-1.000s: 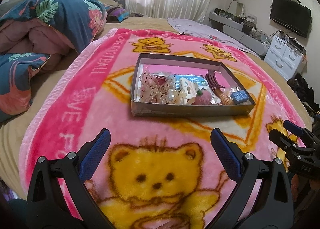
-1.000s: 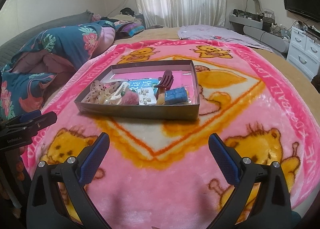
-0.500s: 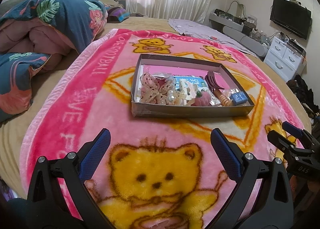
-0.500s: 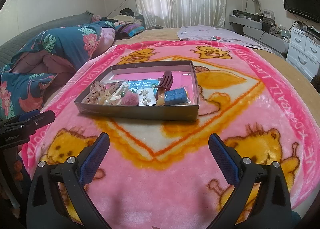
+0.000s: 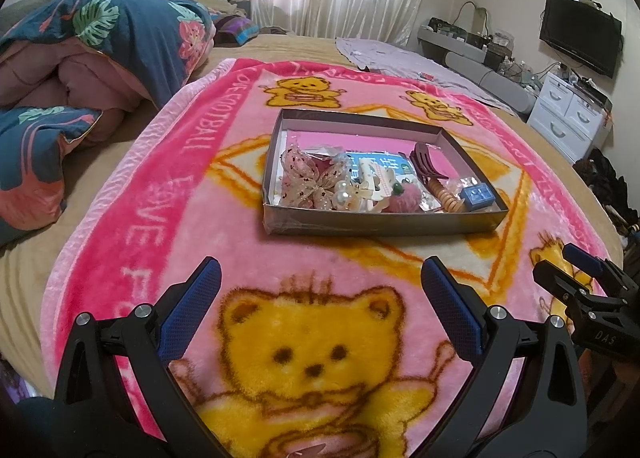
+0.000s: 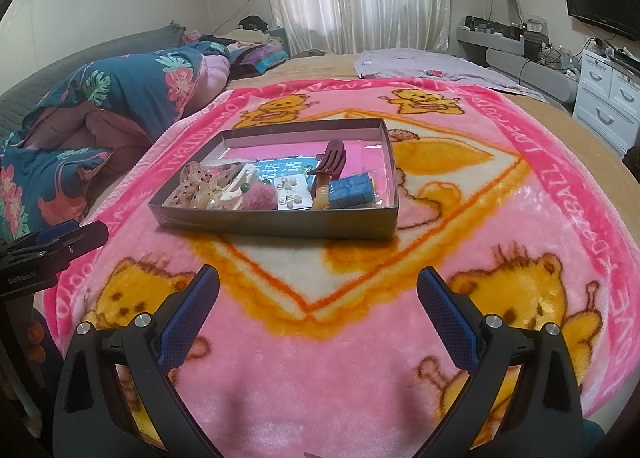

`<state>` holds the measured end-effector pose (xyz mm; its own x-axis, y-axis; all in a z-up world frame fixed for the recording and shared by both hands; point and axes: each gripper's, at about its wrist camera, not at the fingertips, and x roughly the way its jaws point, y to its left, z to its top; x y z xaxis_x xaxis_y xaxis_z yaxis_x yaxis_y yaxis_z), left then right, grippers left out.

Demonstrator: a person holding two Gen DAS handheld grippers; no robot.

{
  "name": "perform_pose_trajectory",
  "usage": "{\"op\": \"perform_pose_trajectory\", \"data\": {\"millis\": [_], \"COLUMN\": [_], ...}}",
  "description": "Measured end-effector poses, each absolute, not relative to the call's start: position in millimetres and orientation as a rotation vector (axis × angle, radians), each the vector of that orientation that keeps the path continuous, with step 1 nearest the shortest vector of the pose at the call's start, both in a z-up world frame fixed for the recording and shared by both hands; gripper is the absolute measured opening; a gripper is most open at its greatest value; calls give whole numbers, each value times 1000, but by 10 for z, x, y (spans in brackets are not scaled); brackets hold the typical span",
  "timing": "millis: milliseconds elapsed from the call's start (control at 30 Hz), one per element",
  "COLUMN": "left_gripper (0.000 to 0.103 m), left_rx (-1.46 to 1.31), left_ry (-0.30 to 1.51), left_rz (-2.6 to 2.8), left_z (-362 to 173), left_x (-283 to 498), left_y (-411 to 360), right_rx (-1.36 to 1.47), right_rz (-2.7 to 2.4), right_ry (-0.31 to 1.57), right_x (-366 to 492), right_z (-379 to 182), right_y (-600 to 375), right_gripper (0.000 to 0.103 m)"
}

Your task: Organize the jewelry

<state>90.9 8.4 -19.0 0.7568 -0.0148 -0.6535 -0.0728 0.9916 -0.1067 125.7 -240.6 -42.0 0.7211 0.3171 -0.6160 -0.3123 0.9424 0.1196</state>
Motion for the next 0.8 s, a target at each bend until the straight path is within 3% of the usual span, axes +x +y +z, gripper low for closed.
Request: {"op": "perform_pose_trajectory", "data": {"millis": [800], "left_gripper": [94], "left_rx": [-128], "left_ry": [717], "left_rz": [32], "left_z": [-173], "left_x": [894], "left_y": [68], "right_rx": [6], "right_rz": [350], "right_ry": [684], "right_x": [1262], "right_z": [-422], "right_y": [-2394], "right_gripper": [99]}}
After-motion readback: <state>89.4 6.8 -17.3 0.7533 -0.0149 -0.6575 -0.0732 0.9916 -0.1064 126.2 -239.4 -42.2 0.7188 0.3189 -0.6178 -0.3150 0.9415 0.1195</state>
